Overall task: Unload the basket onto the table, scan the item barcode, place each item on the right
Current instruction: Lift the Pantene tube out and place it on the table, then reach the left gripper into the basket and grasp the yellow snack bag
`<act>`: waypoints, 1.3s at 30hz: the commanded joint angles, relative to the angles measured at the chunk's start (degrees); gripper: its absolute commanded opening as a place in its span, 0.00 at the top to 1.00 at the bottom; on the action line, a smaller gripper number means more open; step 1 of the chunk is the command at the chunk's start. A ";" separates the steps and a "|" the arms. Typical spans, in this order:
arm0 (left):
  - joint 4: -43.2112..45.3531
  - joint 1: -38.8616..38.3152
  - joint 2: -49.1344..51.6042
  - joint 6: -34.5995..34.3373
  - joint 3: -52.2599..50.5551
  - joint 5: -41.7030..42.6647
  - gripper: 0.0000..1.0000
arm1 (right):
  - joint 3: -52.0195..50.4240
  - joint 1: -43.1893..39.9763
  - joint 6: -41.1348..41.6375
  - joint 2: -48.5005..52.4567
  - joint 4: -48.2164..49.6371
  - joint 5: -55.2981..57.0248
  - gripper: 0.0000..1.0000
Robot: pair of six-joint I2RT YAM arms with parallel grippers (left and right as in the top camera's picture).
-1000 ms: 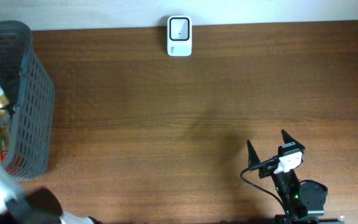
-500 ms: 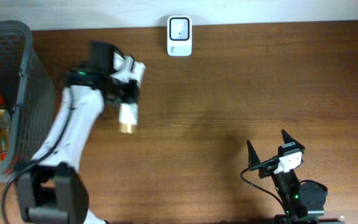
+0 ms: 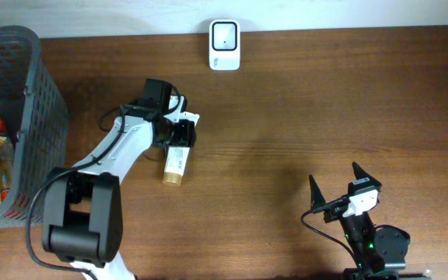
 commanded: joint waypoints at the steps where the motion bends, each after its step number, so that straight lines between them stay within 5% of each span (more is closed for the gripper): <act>1: -2.89 -0.04 -6.93 0.35 7.23 -2.21 0.26 | -0.42 -0.37 0.22 -0.39 -0.07 -0.15 0.01; 7: -9.29 2.19 -16.70 0.57 16.41 -10.14 0.06 | -0.42 -0.37 0.22 -0.39 -0.07 -0.15 0.01; 16: -21.64 25.83 -22.32 2.69 44.35 -10.32 0.04 | -0.42 -0.37 0.22 -0.39 -0.07 -0.15 0.01; 22: -23.50 36.48 -21.18 3.23 45.46 -10.29 0.04 | -0.42 -0.37 0.22 -0.39 -0.07 -0.15 0.01; 31: -18.88 37.57 -21.07 5.25 46.07 -14.32 0.06 | -0.42 -0.37 0.22 -0.39 -0.07 -0.13 0.01; 39: -23.21 40.37 -16.57 7.37 46.05 -14.80 0.04 | -0.42 -0.37 0.22 -0.39 -0.07 -0.15 0.01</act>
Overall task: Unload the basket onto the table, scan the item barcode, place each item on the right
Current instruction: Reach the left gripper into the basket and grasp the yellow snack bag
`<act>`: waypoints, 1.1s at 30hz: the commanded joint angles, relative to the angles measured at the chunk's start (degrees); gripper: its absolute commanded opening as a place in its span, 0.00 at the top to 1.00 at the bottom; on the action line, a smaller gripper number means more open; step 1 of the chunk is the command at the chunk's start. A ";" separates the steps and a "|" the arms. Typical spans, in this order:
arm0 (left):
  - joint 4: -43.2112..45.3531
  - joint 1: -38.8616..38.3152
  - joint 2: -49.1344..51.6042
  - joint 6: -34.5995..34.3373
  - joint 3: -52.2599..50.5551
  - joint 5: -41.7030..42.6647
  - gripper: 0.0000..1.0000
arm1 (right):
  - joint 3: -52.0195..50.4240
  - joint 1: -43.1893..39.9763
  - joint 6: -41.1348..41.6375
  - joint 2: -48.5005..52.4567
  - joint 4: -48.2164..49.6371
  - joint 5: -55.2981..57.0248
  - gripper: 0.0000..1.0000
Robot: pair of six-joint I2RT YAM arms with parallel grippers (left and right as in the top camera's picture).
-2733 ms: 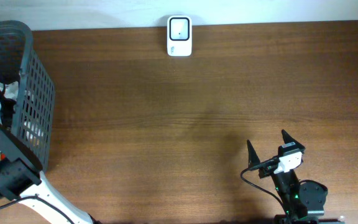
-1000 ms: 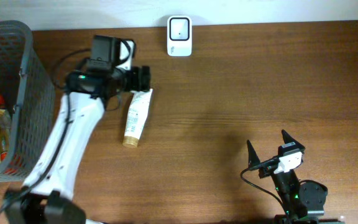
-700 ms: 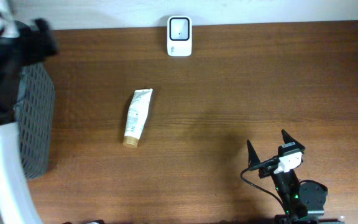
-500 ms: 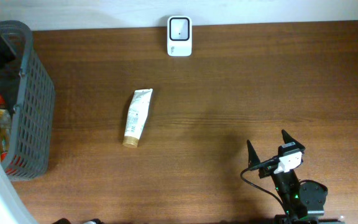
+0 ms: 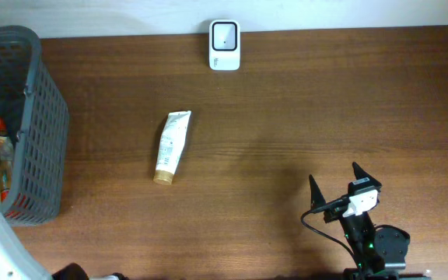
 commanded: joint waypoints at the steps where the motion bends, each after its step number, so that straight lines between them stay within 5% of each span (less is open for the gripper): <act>1: -0.72 0.15 3.28 2.43 0.74 -0.63 0.04 | -0.42 -0.37 0.24 -0.39 -0.07 -0.13 0.01; 10: 2.73 2.01 4.59 2.36 0.92 -1.97 0.03 | -0.42 -0.37 0.24 -0.39 -0.07 -0.13 0.01; 16: -5.64 6.45 12.09 5.22 0.09 -2.40 0.07 | -0.42 -0.37 0.24 -0.39 -0.07 -0.13 0.01; 20: -4.90 6.64 16.06 7.43 -7.34 -6.47 0.16 | -0.42 -0.37 0.24 -0.39 -0.07 -0.13 0.01; 30: 4.02 10.38 16.11 12.37 -25.33 -11.98 0.16 | -0.42 -0.37 0.24 -0.39 -0.07 -0.13 0.01; 33: 7.37 10.73 16.24 12.76 -28.37 -11.80 0.28 | -0.42 -0.37 0.24 -0.39 -0.07 -0.13 0.01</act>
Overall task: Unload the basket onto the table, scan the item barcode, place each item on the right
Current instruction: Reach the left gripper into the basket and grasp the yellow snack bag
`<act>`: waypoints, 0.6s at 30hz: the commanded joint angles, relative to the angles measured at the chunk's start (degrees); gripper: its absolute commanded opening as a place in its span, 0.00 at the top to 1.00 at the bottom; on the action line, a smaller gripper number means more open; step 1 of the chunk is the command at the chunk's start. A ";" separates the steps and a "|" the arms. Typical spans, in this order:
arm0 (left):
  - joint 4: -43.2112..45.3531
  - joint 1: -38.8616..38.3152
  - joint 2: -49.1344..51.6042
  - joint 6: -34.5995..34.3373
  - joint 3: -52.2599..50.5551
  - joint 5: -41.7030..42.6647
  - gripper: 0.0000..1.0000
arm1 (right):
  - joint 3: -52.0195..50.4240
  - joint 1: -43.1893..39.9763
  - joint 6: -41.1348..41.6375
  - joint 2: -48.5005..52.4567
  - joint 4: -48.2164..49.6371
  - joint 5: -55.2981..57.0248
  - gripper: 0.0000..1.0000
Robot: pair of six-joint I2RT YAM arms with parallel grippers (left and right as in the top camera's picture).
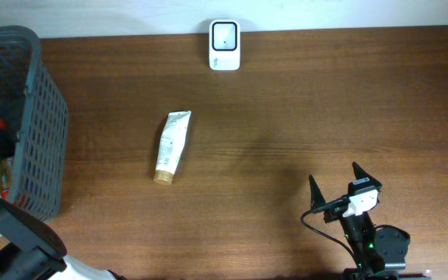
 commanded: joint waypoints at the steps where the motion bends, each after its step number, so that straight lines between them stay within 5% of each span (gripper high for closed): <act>1: 3.10 0.31 -0.07 1.90 -3.21 -0.39 0.32 | -0.42 -0.37 0.24 -0.39 -0.04 -0.15 0.01; 15: 8.31 3.96 3.06 4.44 -6.19 -2.91 0.34 | -0.42 -0.37 0.24 -0.39 -0.04 -0.15 0.01; 17: 8.20 4.22 5.05 4.42 -6.19 -2.89 0.46 | -0.42 -0.37 0.24 -0.39 -0.04 -0.15 0.01; 18: 8.33 4.00 5.35 4.42 -6.19 -2.91 0.67 | -0.42 -0.37 0.24 -0.39 -0.04 -0.15 0.01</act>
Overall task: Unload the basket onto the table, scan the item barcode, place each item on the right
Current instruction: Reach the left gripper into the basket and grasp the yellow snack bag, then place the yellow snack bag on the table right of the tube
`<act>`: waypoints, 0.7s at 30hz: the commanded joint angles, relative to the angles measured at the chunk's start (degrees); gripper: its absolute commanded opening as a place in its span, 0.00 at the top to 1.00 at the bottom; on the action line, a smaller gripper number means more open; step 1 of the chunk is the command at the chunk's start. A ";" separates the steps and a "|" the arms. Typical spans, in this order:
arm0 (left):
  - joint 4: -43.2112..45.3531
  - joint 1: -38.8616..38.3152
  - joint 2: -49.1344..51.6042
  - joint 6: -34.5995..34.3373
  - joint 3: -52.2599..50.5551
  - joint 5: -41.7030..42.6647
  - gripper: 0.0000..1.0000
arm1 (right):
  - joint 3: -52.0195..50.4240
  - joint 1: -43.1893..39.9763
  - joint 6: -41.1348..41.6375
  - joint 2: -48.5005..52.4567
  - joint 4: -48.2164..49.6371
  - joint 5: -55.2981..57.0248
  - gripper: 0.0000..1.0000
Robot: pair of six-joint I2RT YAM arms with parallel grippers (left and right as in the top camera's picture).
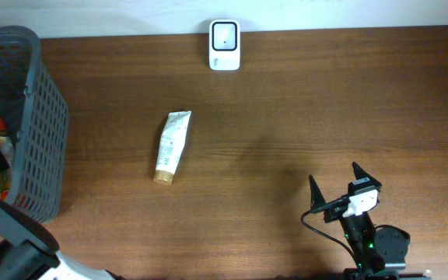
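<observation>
A white tube with a gold cap [171,146] lies flat on the wooden table, left of the middle, with nothing touching it. The white barcode scanner [225,34] stands at the table's far edge. My left arm reaches into the grey basket at the left edge. Its gripper shows there only as a dark shape among the goods, its jaws hidden. My right gripper [335,179] rests open at the near right, fingers pointing up the table, far from the tube.
The grey mesh basket [45,109] at the far left holds packaged goods, among them a red item. The left arm's base [14,241] fills the near left corner. The right arm's base [376,245] sits at the near right edge.
The left wrist has shifted a little toward the near side inside the basket, uncovering more of the red item. The tube, the scanner and the right arm have not moved.
First my left gripper was down at the tube on the table. Then the tube lay alone and the arm was off at the left edge. After that the arm was over the basket, where it is now. The right arm stayed still throughout.
</observation>
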 commanded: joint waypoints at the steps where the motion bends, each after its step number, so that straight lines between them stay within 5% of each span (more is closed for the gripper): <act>1: 0.33 -0.15 2.14 0.55 -0.90 -0.59 0.81 | -0.42 -0.37 0.22 -0.39 -0.07 -0.13 0.01; 4: 1.11 -0.13 2.12 0.55 -0.90 -0.61 0.84 | -0.42 -0.37 0.22 -0.39 -0.07 -0.13 0.01; 6: 1.27 -0.15 2.12 0.55 -0.87 -0.63 1.00 | -0.42 -0.37 0.22 -0.39 -0.07 -0.13 0.01; 16: -1.55 -8.46 -19.52 -5.05 14.82 -0.68 1.00 | -0.42 -0.37 0.22 -0.39 -0.07 -0.13 0.01; 21: -0.17 -19.87 -33.92 -6.84 15.30 4.11 1.00 | -0.42 -0.37 0.22 -0.39 -0.07 -0.13 0.01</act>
